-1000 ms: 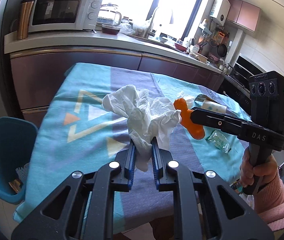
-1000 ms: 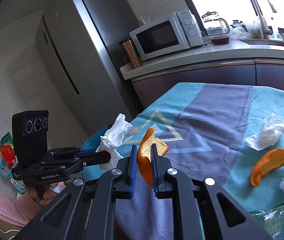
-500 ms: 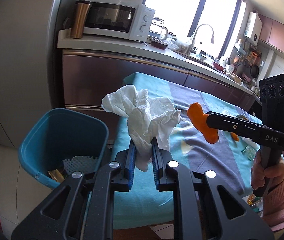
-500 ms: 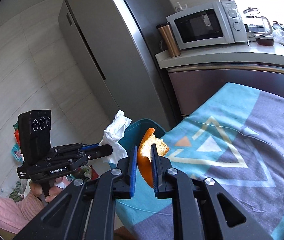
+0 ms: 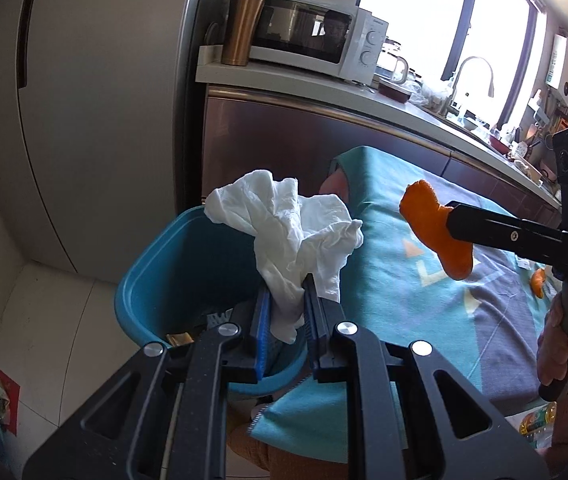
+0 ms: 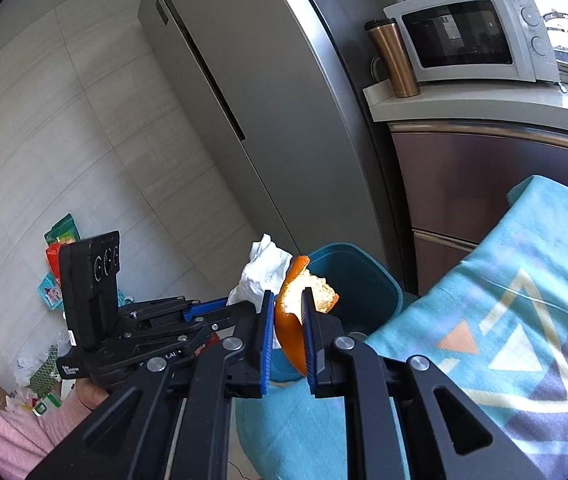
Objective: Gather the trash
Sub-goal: 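Lower the tissue and orange peel with both tools into the teal bin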
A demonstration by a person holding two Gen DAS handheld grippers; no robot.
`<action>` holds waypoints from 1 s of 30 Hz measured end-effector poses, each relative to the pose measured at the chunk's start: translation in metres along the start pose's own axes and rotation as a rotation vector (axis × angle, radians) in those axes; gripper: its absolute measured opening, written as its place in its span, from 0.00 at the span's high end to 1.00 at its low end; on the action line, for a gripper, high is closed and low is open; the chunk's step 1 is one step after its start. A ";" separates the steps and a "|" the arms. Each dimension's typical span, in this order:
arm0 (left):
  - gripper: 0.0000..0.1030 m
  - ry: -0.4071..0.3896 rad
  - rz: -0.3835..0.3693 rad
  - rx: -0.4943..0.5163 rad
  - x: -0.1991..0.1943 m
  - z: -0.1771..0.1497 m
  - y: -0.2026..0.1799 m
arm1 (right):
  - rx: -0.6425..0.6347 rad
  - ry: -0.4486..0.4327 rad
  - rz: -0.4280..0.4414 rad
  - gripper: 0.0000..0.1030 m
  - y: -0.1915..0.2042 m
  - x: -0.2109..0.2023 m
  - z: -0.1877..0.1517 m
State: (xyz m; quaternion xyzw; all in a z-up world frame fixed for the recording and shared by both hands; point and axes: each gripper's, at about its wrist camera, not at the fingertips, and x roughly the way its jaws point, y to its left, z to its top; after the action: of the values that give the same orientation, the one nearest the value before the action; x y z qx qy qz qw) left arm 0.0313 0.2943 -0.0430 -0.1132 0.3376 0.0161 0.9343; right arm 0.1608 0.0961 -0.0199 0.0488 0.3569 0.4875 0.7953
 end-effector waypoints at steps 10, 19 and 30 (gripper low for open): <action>0.84 0.058 0.047 -0.035 0.024 -0.007 0.023 | 0.012 0.077 0.001 0.88 0.005 0.056 0.010; 0.83 0.110 0.069 -0.062 0.059 -0.006 0.032 | 0.023 0.144 -0.051 0.88 0.000 0.094 0.010; 0.80 0.168 0.068 -0.093 0.097 -0.011 0.036 | 0.047 0.157 -0.104 0.85 -0.009 0.109 0.009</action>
State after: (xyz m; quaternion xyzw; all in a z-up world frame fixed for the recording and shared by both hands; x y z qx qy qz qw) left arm 0.0950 0.3227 -0.1197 -0.1457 0.4171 0.0539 0.8955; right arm 0.2029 0.1818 -0.0734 0.0107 0.4314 0.4395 0.7878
